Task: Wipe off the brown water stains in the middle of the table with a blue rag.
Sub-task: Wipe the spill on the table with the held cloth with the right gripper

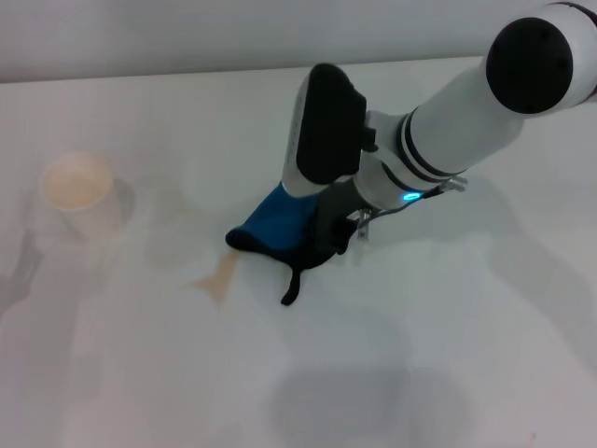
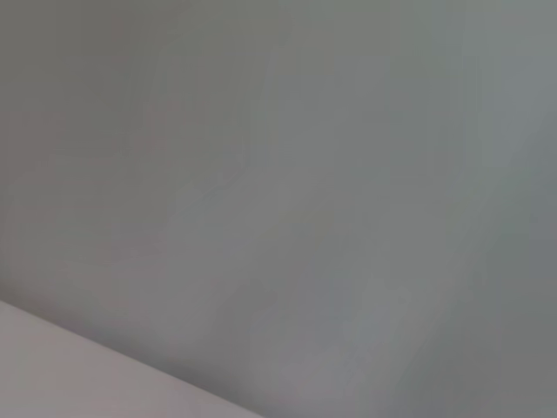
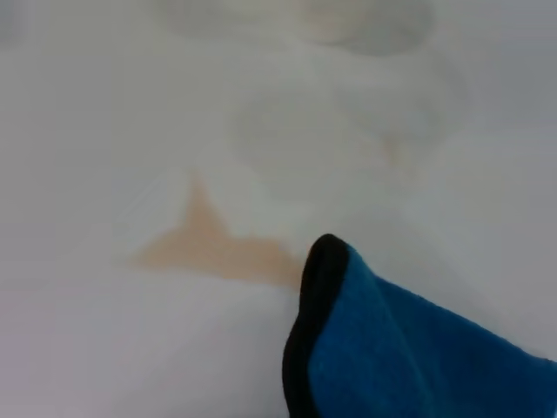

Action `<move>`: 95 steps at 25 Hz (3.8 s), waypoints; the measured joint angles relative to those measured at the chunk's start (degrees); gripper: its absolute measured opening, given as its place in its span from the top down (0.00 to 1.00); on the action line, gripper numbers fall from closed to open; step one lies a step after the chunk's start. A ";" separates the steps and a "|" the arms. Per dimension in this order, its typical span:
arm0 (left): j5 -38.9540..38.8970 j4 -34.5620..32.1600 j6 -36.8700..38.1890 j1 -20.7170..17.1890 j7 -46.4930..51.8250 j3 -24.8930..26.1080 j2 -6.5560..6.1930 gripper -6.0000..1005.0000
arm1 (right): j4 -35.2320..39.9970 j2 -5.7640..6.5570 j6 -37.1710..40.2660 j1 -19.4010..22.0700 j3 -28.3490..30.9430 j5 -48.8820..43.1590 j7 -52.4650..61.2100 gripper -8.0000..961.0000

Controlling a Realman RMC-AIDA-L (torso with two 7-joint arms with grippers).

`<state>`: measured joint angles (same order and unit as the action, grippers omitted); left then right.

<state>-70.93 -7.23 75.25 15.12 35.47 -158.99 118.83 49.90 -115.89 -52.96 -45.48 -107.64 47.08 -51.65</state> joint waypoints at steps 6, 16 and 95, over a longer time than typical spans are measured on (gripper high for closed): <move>0.00 0.03 0.05 0.00 0.03 0.00 0.00 0.11 | -1.15 -0.26 1.12 0.30 -1.66 2.84 0.89 0.96; 0.00 0.03 0.08 0.08 0.04 0.00 0.00 0.11 | -0.23 -0.29 -1.97 -0.05 -9.87 18.22 -2.24 0.96; 0.35 0.82 0.07 0.20 0.59 0.00 -0.09 0.12 | -7.56 0.43 -4.65 1.75 21.55 2.07 -5.24 0.95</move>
<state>-70.57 -6.42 75.32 15.32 36.06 -158.99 118.74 42.34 -115.46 -57.60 -43.73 -86.10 49.15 -56.89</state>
